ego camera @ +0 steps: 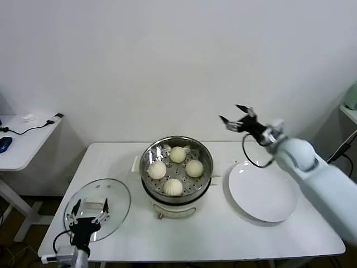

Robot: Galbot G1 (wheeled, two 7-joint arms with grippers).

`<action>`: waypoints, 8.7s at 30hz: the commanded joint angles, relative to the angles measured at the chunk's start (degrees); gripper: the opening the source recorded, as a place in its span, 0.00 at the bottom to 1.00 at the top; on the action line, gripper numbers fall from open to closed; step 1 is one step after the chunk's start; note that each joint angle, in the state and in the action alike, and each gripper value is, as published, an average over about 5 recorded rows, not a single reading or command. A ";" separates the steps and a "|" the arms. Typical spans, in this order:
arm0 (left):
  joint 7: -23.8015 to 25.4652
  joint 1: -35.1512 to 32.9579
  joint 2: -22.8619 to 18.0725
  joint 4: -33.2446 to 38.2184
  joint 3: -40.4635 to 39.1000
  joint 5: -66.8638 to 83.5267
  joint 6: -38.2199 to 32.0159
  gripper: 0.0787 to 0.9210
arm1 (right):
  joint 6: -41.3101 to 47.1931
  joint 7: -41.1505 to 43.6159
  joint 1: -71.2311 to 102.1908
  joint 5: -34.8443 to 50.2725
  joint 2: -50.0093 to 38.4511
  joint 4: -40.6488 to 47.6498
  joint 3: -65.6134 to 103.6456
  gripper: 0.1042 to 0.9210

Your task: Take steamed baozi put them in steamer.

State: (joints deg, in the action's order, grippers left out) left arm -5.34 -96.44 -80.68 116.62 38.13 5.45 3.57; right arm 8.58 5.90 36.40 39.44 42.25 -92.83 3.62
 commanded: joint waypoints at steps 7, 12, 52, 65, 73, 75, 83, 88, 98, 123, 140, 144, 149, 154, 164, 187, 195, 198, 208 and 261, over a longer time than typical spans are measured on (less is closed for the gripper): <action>-5.62 2.61 2.74 -5.07 -0.12 -11.86 -12.77 0.88 | -21.11 -0.92 51.40 -15.54 20.68 -4.15 41.85 0.88; -13.00 3.81 3.73 -10.04 1.56 -34.63 -16.00 0.88 | -23.29 -1.20 54.16 -18.11 26.48 -4.15 39.14 0.88; -20.40 14.16 11.09 -33.36 -0.84 -77.04 -9.09 0.88 | -22.90 -5.08 54.67 -22.76 33.44 -4.37 35.97 0.88; -20.19 17.04 10.97 -38.25 -1.74 -76.72 -8.90 0.87 | -23.82 -4.99 54.74 -23.14 33.63 -2.95 36.26 0.88; -21.17 17.26 10.64 -40.83 -1.56 -77.50 -8.95 0.63 | -23.91 -4.91 54.54 -23.37 33.95 -2.68 35.96 0.88; -21.38 17.38 10.28 -41.28 -1.57 -77.65 -8.95 0.56 | -23.98 -4.91 54.50 -23.73 34.16 -2.55 35.68 0.88; -22.09 18.62 9.30 -42.23 -1.66 -77.98 -9.30 0.29 | -24.16 -4.92 54.39 -24.66 34.95 -2.50 35.16 0.88; -22.58 18.81 8.93 -41.50 -1.27 -77.70 -9.43 0.12 | -24.36 -4.97 54.59 -24.74 35.06 -2.47 35.17 0.88; -15.52 13.12 10.00 -23.94 0.70 -67.43 -5.76 0.08 | -24.33 -5.03 54.46 -25.19 35.22 -2.44 35.29 0.88; 13.41 23.54 15.37 7.65 -23.44 -74.96 33.30 0.08 | -22.32 -7.09 53.44 -33.06 36.27 -2.29 34.59 0.88; 17.89 30.56 -3.57 -0.08 -41.46 -93.37 35.35 0.08 | -23.42 -7.45 54.15 -33.00 36.77 -1.72 34.59 0.88; 17.80 31.10 -6.33 -2.85 -42.87 -94.90 35.18 0.08 | -23.87 -7.50 54.46 -32.88 36.73 -1.52 34.72 0.88; 17.28 32.62 -8.31 -6.72 -43.54 -95.23 35.18 0.08 | -24.57 -7.61 54.72 -32.77 36.62 -0.91 34.74 0.88; 16.58 34.07 -9.18 -10.07 -43.40 -95.20 35.17 0.08 | -25.05 -7.74 54.85 -32.59 36.58 -0.48 34.85 0.88; 15.44 35.03 -9.83 -13.36 -43.23 -96.20 34.86 0.08 | -25.36 -7.72 55.08 -31.80 36.49 -0.51 35.16 0.88; 16.02 35.58 -7.53 -15.24 -40.60 -97.96 34.24 0.08 | -27.15 -6.59 55.81 -31.72 36.36 -0.82 35.56 0.88; 15.81 35.25 -7.14 -15.49 -40.05 -98.02 34.32 0.08 | -27.87 -6.52 55.92 -31.99 36.46 -0.78 35.44 0.88; 15.83 34.95 -7.17 -15.39 -40.02 -98.07 34.30 0.08 | -27.92 -6.51 55.91 -32.17 36.53 -0.83 35.44 0.88; 15.97 34.05 -5.67 -10.06 -41.36 -93.37 33.98 0.32 | -27.57 -6.42 55.79 -32.67 36.79 -1.00 35.45 0.88; -0.78 6.98 9.50 -16.46 -2.52 8.08 -20.78 0.88 | -33.86 -4.67 55.65 -26.91 36.14 -1.75 33.91 0.88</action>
State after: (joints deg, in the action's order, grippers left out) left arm -6.01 -87.45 -71.98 106.41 33.94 9.22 -12.18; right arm -25.66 1.14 92.00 12.05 78.50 -94.57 37.69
